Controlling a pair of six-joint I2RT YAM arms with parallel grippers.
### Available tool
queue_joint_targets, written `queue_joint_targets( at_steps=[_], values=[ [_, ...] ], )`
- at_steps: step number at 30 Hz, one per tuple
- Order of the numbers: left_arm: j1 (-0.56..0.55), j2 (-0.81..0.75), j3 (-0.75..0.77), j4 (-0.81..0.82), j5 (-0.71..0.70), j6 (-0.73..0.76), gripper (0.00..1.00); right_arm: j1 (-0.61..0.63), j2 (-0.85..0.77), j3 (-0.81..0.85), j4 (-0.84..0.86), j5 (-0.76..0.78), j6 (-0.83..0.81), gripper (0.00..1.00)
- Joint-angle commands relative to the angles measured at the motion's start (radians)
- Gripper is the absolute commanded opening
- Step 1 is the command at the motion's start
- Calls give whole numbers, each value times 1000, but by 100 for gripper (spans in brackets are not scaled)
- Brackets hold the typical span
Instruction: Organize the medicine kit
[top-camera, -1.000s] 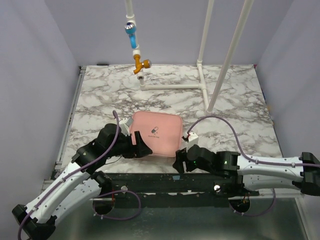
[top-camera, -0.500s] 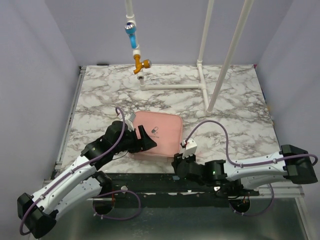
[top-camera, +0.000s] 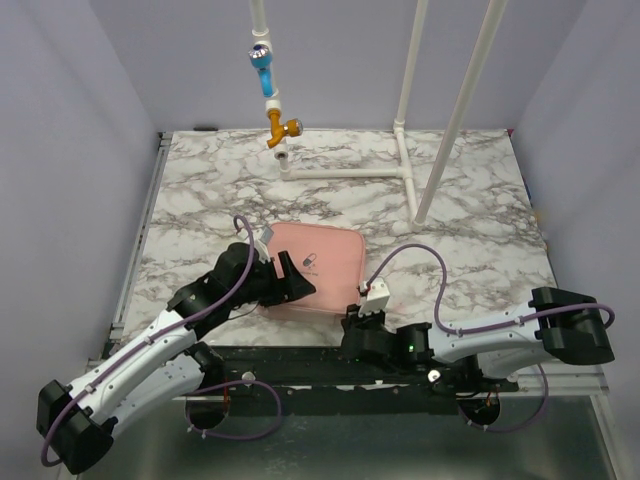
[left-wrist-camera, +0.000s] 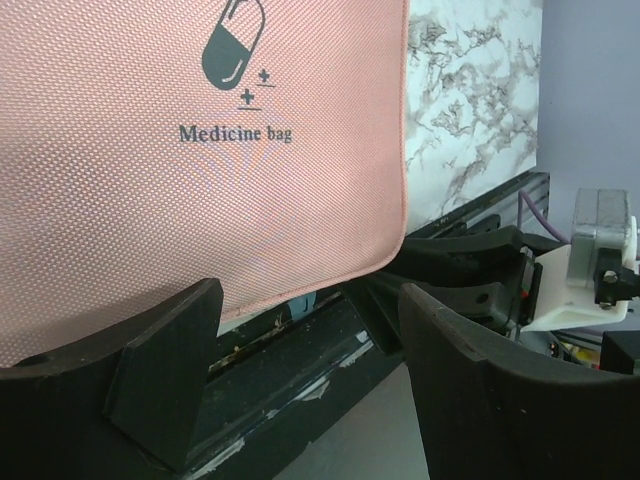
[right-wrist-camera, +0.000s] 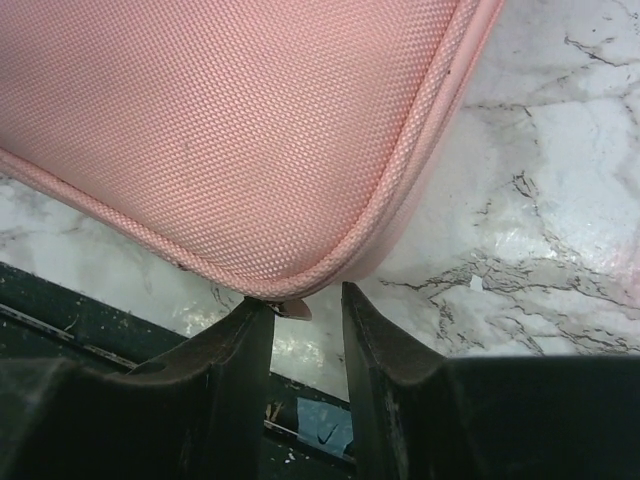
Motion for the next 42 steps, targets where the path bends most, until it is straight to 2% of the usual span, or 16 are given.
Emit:
queue_joint_targets(
  at_steps=[1, 8, 13, 22, 26, 32, 36, 42],
  values=[
    [-4, -2, -28, 40, -2, -11, 73, 6, -10, -10, 83, 74, 28, 36],
    [-5, 1, -35, 46, -2, -12, 73, 6, 5, 8, 101, 98, -9, 35],
    [-5, -5, -35, 40, -4, -10, 73, 6, 14, 11, 98, 117, -9, 30],
    [-6, -9, -40, 43, -1, -13, 73, 6, 23, 11, 117, 122, -29, 15],
    [-6, -11, -40, 42, 5, -13, 73, 7, 22, 17, 100, 139, -36, 1],
    [-5, -37, -22, 3, 4, -8, 73, 7, 9, 19, 74, 115, -71, 1],
    [-5, -53, -8, -23, -19, -9, 73, 19, 5, -9, 197, 49, -158, 1],
    [-5, -48, 28, -41, -30, -2, 74, 71, 117, 57, 239, 42, -180, 1]
  ],
)
